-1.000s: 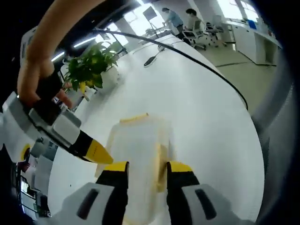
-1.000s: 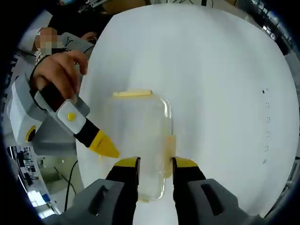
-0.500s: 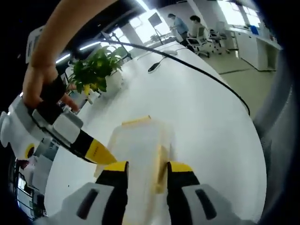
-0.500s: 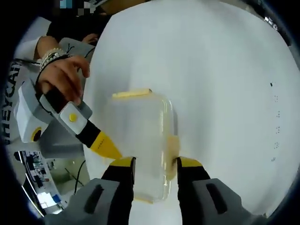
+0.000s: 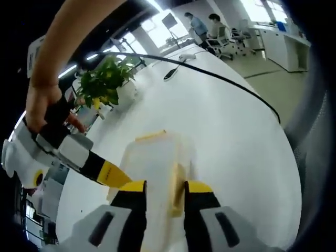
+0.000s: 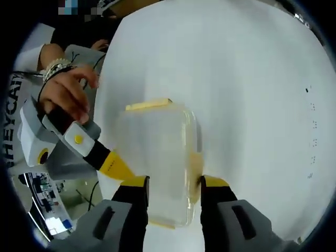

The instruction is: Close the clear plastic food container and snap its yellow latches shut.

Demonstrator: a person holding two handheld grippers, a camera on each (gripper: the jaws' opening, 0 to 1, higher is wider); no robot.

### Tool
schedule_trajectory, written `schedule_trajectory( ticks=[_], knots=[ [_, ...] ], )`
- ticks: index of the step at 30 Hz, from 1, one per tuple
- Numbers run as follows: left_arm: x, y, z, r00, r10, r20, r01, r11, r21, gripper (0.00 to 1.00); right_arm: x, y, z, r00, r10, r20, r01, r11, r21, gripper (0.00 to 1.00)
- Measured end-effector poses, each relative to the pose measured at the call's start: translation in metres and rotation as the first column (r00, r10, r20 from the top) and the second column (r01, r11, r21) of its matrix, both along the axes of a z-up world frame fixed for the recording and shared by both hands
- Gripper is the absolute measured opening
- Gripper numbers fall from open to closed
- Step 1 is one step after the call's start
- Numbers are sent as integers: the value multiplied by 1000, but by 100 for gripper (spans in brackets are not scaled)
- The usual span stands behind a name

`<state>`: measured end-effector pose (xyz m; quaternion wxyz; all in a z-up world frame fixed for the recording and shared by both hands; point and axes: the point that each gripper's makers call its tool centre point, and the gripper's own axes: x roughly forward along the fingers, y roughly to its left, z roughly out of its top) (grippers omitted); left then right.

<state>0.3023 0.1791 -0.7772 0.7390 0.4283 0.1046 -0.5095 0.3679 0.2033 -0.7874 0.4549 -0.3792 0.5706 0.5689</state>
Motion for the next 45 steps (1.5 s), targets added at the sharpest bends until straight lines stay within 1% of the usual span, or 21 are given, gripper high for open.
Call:
schedule_trajectory(
  ticks=[6, 11, 12, 18, 19, 20, 21, 22, 23, 24, 26, 30, 35, 37, 39, 40, 45],
  knots=[
    [-1, 0, 0, 1000, 0, 10, -1, 1000, 12, 19, 0, 1, -1, 1000, -5, -5, 5, 1000, -4, 35],
    [-2, 1, 0, 1000, 6, -1, -6, 1000, 14, 18, -1, 1, 0, 1000, -6, -7, 6, 1000, 5, 35],
    [-2, 1, 0, 1000, 1, 7, -1, 1000, 18, 18, -1, 1, 0, 1000, -6, -8, 6, 1000, 7, 34],
    [-2, 2, 0, 1000, 6, 13, -6, 1000, 25, 17, -1, 2, 0, 1000, -10, -8, 10, 1000, 10, 34],
    [6, 8, 1, 996, 57, 66, -60, 997, 39, 14, -1, 2, 0, 1000, -10, -6, 10, 1000, 11, 34],
    [1, 2, -6, 998, 18, 52, -20, 999, 39, 14, -1, 2, 0, 1000, -11, -7, 11, 1000, 12, 34],
    [1, 2, -8, 999, 17, 46, -18, 999, 39, 14, -1, 3, 0, 1000, -8, -7, 8, 1000, 15, 34],
    [1, 6, -2, 999, 7, 43, -8, 999, 35, 14, -1, 3, 0, 1000, -11, -6, 11, 1000, 14, 34],
    [1, 6, -1, 999, 4, 37, -5, 999, 33, 14, -1, 3, 0, 1000, -9, -5, 9, 1000, 14, 34],
    [0, 5, 3, 999, -6, 36, 5, 999, 38, 15, -1, 3, 0, 1000, -9, -5, 9, 1000, 13, 34],
    [-1, 4, 2, 999, -16, 47, 14, 999, 49, 15, -1, 3, 0, 1000, -6, -9, 6, 1000, 10, 34],
    [-2, 3, 1, 998, -22, 64, 19, 998, 54, 15, -2, 4, 0, 1000, 9, -28, -8, 1000, 10, 33],
    [-1, 3, 1, 998, -22, 58, 18, 998, 59, 15, -3, 4, -1, 998, 44, -41, -44, 999, -8, 31],
    [-2, 3, 1, 998, -27, 63, 23, 998, 59, 14, -2, 3, -1, 997, 50, -55, -50, 999, -2, 31],
    [-3, 3, -1, 998, -35, 54, 31, 997, 66, 14, -4, 1, -3, 995, 39, -95, -38, 999, 14, 29],
    [-3, 3, 0, 998, -29, 56, 26, 998, 62, 14, -4, -1, -5, 994, 41, -101, -38, 999, 28, 29],
    [-2, 2, -1, 998, -40, 57, 37, 998, 56, 15, -4, 3, -6, 994, 59, -96, -59, 998, 4, 30]
  ],
)
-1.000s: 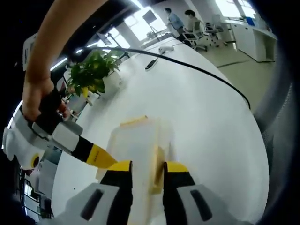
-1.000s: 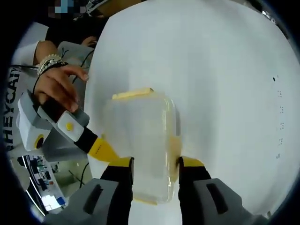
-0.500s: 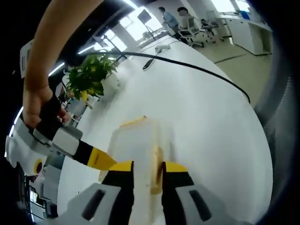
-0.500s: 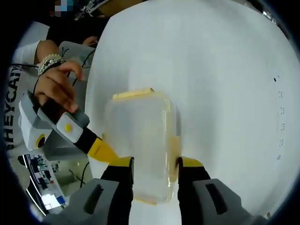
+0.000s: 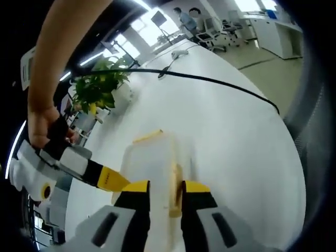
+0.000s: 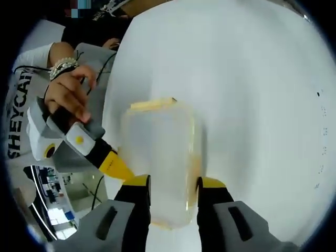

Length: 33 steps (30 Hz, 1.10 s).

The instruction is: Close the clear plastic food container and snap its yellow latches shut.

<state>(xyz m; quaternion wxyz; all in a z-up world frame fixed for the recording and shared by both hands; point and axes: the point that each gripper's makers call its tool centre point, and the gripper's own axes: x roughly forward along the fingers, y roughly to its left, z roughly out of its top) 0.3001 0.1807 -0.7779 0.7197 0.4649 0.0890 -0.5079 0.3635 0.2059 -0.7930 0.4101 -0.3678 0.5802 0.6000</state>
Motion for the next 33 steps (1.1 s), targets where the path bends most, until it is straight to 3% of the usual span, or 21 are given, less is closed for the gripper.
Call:
schedule_trajectory(
  ticks=[15, 23, 33],
  knots=[
    [-1, 0, 1, 1000, -14, 7, 14, 1000, -4, 16, -1, 4, 3, 999, -30, 29, 30, 999, -20, 33],
    [-1, 0, 1, 999, -27, 38, 26, 1000, 18, 17, -1, 2, 7, 996, -45, 82, 43, 999, 29, 33],
    [-1, -2, 1, 999, -23, 39, 21, 999, 41, 18, 2, -2, 8, 982, -142, 126, 141, 990, 23, 34]
  ],
)
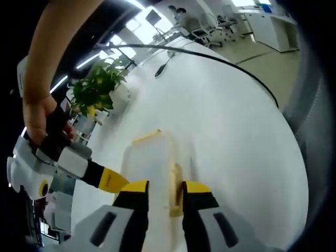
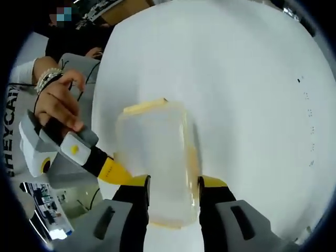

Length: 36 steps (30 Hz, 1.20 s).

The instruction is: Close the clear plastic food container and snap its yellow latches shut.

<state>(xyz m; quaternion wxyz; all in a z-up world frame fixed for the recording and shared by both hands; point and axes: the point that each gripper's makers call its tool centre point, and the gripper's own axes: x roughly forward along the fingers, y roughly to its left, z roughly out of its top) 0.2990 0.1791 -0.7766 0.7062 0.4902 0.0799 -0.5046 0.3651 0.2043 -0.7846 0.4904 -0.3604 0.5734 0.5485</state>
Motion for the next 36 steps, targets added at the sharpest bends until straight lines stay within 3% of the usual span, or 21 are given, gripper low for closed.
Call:
schedule_trajectory(
  ticks=[13, 20, 31, 36],
  knots=[
    [-1, 0, -1, 1000, 16, 0, -16, 1000, 15, 18, -3, -1, 1, 997, 11, 72, -9, 999, -34, 36],
    [0, 1, -1, 1000, 7, -13, -7, 1000, -6, 19, -2, -3, 2, 994, -12, 107, 14, 1000, -15, 36],
    [8, 0, -1, 993, 40, -109, -52, 993, -107, 27, 0, -7, 5, 985, -73, 159, 64, 996, 65, 36],
    [8, 2, 2, 970, 95, -225, -132, 979, -153, 28, 1, -7, 6, 979, -110, 173, 88, 987, 132, 36]
  ],
)
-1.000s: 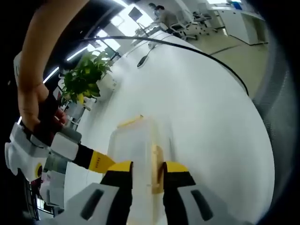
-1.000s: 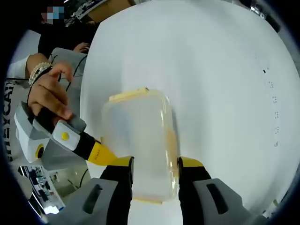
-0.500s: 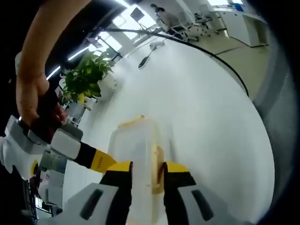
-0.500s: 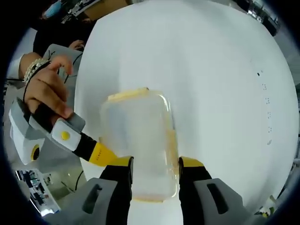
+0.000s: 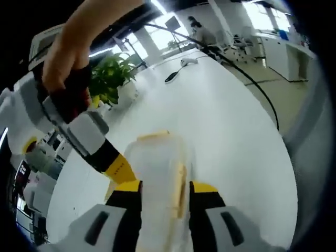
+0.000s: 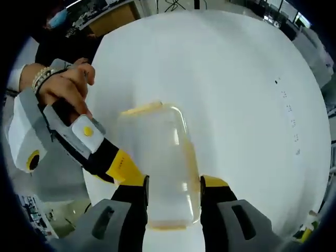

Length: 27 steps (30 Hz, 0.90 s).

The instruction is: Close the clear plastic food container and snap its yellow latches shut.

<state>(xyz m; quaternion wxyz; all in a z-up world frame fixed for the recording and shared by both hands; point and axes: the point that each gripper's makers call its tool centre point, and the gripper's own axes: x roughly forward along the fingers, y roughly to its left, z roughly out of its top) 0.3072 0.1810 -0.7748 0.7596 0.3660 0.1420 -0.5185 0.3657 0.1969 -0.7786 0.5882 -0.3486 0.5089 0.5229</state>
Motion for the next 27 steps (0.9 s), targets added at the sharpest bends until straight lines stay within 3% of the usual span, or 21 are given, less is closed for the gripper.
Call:
schedule_trajectory(
  ticks=[4, 6, 8, 9, 10, 12, 15, 18, 20, 21, 23, 25, 27],
  knots=[
    [3, 5, 1, 998, 42, -48, -42, 999, -8, 28, 1, -2, 1, 999, -49, 17, 48, 998, 34, 36],
    [5, 9, 4, 997, 58, -47, -59, 998, -17, 34, 10, -1, 3, 994, -56, 90, 50, 997, 65, 37],
    [6, 11, 9, 995, 78, -62, -81, 996, -46, 40, 19, -4, 7, 983, -62, 172, 51, 996, 71, 32],
    [6, 9, 17, 992, 94, -87, -103, 990, -101, 42, 24, -7, 9, 976, -71, 208, 57, 996, 69, 29],
    [7, 8, 23, 990, 104, -95, -117, 984, -135, 44, 23, -9, 11, 976, -78, 205, 63, 995, 76, 28],
    [11, 11, 35, 985, 134, -105, -153, 969, -193, 47, 22, -6, 19, 972, -142, 189, 117, 983, 139, 37],
    [20, 19, 44, 977, 180, -113, -202, 954, -223, 56, 29, -11, 34, 950, -185, 251, 137, 971, 194, 44],
    [33, 36, 53, 956, 263, -130, -289, 919, -269, 68, 28, -19, 46, 927, -235, 293, 162, 954, 253, 48],
    [45, 49, 63, 941, 328, -82, -337, 890, -308, 74, 27, -30, 46, 908, -281, 312, 198, 942, 270, 57],
    [46, 51, 67, 942, 328, -70, -332, 884, -328, 76, 25, -34, 43, 908, -280, 311, 200, 943, 265, 61],
    [45, 55, 69, 933, 344, -106, -359, 865, -351, 86, 22, -44, 41, 894, -314, 319, 231, 934, 273, 64],
    [44, 60, 67, 926, 351, -139, -377, 859, -347, 95, 20, -50, 43, 878, -348, 330, 250, 919, 304, 65],
    [44, 65, 65, 919, 364, -150, -393, 851, -347, 98, 15, -55, 47, 866, -381, 323, 269, 900, 342, 66]
  ],
)
